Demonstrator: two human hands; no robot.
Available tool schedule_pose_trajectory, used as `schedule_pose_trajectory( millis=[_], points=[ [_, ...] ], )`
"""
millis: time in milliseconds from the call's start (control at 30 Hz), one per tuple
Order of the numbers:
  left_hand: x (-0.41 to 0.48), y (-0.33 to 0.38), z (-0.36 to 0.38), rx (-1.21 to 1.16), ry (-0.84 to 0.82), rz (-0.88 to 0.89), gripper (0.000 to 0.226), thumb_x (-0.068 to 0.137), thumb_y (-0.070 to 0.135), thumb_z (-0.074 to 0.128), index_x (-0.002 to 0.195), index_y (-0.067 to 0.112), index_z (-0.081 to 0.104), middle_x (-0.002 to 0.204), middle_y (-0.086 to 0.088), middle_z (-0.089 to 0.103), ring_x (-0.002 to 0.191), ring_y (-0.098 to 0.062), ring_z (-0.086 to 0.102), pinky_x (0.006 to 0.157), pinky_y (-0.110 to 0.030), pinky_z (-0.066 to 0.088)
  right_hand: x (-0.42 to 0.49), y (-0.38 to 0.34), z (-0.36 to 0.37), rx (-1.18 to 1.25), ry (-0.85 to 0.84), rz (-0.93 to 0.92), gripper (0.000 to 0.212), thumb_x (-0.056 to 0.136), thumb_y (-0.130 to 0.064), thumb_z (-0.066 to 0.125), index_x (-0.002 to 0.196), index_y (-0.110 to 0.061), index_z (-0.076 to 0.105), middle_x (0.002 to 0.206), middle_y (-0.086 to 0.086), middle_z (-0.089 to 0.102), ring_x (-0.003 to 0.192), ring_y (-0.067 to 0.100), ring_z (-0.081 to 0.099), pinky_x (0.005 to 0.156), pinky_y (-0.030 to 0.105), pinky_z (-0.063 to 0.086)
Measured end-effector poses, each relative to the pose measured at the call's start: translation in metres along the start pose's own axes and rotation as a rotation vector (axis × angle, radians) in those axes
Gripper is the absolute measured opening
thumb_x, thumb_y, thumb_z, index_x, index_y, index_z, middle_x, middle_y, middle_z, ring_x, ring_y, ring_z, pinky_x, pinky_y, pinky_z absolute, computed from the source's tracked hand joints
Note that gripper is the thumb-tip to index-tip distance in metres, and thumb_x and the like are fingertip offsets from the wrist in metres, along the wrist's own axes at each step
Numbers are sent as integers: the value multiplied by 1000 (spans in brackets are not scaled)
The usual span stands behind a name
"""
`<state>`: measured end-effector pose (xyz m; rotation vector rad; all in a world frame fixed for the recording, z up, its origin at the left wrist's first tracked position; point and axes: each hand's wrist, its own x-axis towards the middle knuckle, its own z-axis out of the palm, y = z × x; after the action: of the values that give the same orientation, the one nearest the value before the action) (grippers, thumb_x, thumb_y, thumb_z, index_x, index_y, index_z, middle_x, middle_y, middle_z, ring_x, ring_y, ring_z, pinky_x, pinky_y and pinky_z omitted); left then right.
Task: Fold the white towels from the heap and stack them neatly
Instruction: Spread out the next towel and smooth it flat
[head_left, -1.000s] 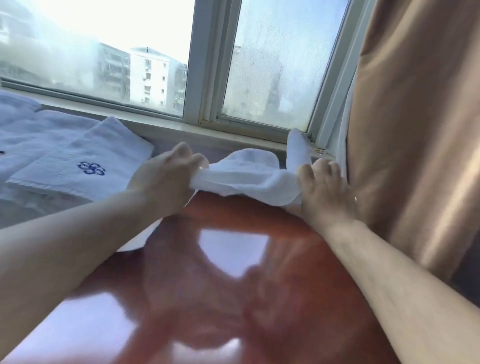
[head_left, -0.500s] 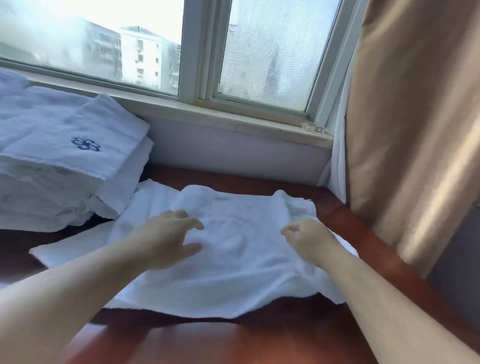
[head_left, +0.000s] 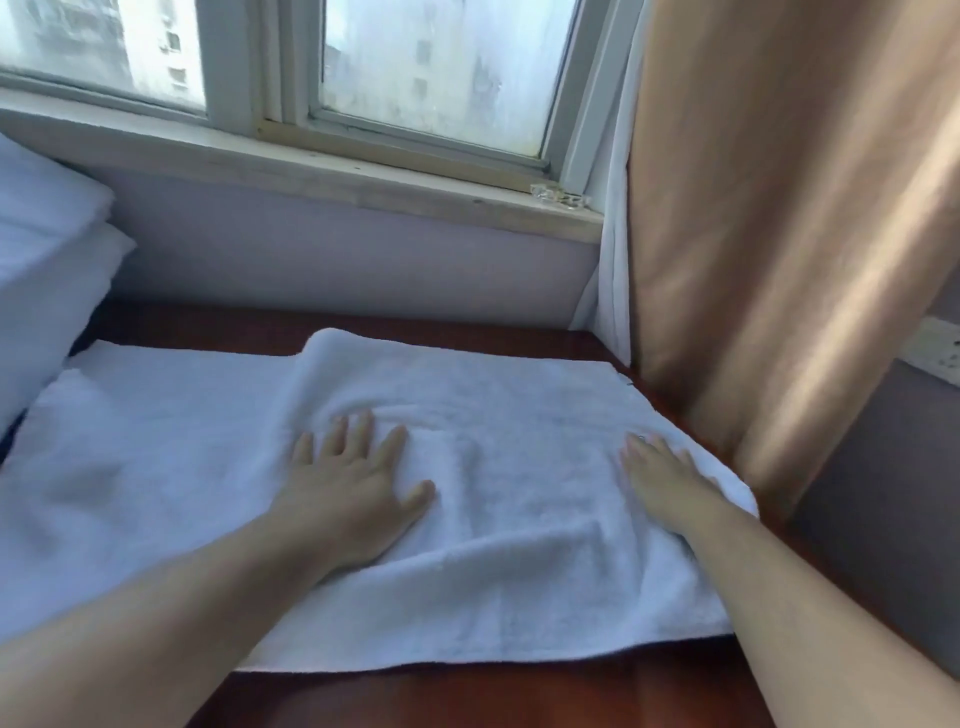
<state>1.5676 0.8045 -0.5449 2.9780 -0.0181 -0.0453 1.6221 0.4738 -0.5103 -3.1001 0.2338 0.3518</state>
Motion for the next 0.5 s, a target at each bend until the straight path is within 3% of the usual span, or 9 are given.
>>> schedule_pose_trajectory(
  millis=[67, 167, 267, 333, 400, 500],
  points=[
    [5, 22, 4, -28, 2, -45, 82, 90, 73, 16, 158, 31, 1, 167, -6, -11, 153, -26, -12, 121, -52, -4, 1, 8, -5, 34, 12, 137, 52, 106, -39, 15, 158, -31, 17, 167, -7, 7, 152, 32, 6, 117, 58, 17],
    [11, 45, -1, -5, -10, -35, 71, 95, 64, 20, 156, 30, 13, 165, -11, 6, 151, -31, 7, 116, -53, 13, -3, -18, -19, -16, 121, 200, 46, 100, -30, 33, 144, -22, 42, 154, 7, 35, 142, 39, 26, 113, 51, 28],
    [23, 28, -26, -89, 53, 108, 41, 102, 44, 29, 138, 34, 46, 146, -4, 44, 131, -28, 37, 104, -45, 36, -11, -73, -26, 105, 254, 12, 41, 96, -20, 39, 135, -17, 50, 146, 8, 43, 134, 35, 37, 107, 44, 33],
    [26, -3, -42, -230, 106, 138, 34, 103, 32, 38, 133, 36, 54, 143, 3, 49, 133, -23, 39, 107, -40, 36, -22, -118, -22, 220, 291, -152, 42, 99, -25, 39, 139, -17, 50, 148, 9, 43, 134, 33, 38, 110, 42, 34],
    [19, -37, -48, -193, 213, 92, 33, 101, 27, 43, 128, 38, 57, 140, 6, 52, 132, -19, 39, 105, -38, 36, -35, -162, -11, 270, 299, -302, 45, 101, -36, 38, 140, -17, 50, 146, 9, 45, 133, 32, 39, 111, 42, 34],
    [-2, -91, -45, -108, 252, -88, 36, 98, 39, 44, 132, 38, 53, 143, 4, 49, 133, -21, 37, 105, -40, 33, -56, -222, 8, 220, 249, -432, 56, 100, -50, 33, 146, -19, 44, 153, 9, 38, 141, 34, 29, 116, 48, 25]
  ],
)
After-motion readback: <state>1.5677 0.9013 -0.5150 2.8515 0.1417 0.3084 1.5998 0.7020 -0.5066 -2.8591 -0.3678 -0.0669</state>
